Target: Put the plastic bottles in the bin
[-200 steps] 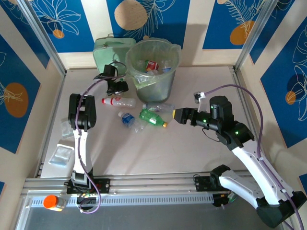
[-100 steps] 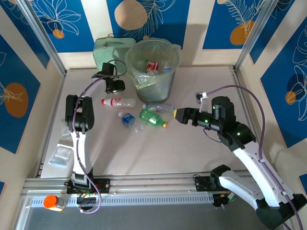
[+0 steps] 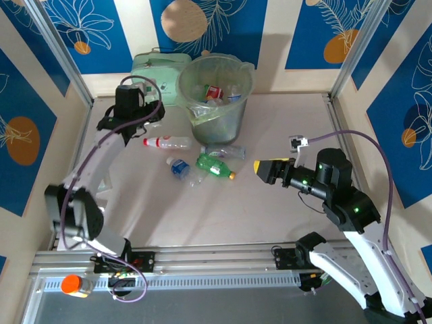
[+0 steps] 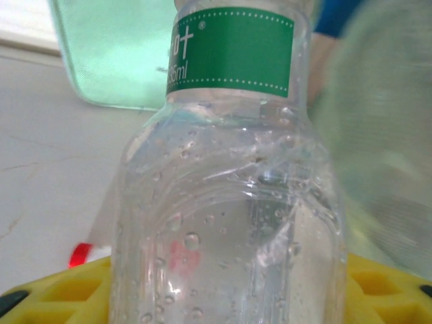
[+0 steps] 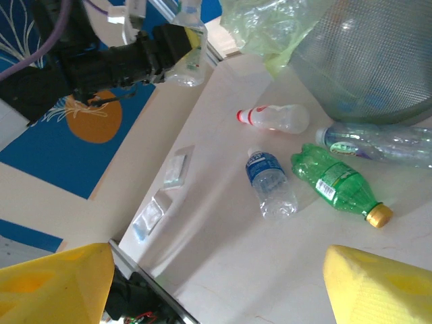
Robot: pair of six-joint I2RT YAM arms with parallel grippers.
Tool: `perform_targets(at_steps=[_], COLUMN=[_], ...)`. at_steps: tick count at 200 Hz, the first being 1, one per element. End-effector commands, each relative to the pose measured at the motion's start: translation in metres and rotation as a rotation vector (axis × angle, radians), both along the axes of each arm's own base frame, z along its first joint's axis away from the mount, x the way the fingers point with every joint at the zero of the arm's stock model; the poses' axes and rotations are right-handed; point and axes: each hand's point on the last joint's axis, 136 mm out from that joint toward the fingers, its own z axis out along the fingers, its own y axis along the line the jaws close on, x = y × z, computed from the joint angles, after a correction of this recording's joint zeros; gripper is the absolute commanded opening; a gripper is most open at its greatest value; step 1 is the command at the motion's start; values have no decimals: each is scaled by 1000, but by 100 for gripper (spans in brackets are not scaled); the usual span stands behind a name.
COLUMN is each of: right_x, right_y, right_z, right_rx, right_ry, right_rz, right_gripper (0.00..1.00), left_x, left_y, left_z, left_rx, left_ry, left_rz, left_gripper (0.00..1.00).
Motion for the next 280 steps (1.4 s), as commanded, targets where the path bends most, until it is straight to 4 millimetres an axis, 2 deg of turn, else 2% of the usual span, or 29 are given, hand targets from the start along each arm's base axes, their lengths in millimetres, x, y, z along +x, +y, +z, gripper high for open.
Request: perform_targets(at_steps=[1, 26, 46, 74, 103, 136, 166, 189, 238, 257, 280], right_x=[-13, -17, -20, -22, -15, -1, 16, 25, 20, 18, 16], right_y=[5, 10, 17, 28, 39, 66, 90, 105, 122, 121, 115], right_z=[8, 11, 15, 27, 41, 59, 71, 73, 69, 64, 61], right_rx=[19, 27, 43, 47, 28, 42, 16, 3, 34, 32, 64], right_ry=[0, -15, -29, -60, -101, -121, -141, -124, -101, -94, -69], right_rz=[41, 70, 104, 148, 164, 211, 201, 211, 251, 240, 205], right_gripper=[81, 81, 81, 81, 82, 82, 88, 89, 67, 63, 63], left_x=[-42, -103, -157, -223, -257, -281, -290, -294, -291, -286, -279], left_y=[-43, -90, -123, -149, -159, -169, -179, -183, -185, -184, -182], left_z=[47, 78, 92, 92, 80, 71, 61, 60, 60, 60, 59], left_rx=[-96, -157, -177, -197, -203, -163, -126, -110, -87, -75, -47], left_ry=[-139, -251, -338, -372, -343, -350, -317, -329, -333, -341, -351], left_rz=[-180, -438, -667, -939, -1069, -1160, -1210, -1218, -1197, -1170, -1131], left_gripper=[55, 55, 55, 55, 54, 54, 53, 53, 52, 52, 50])
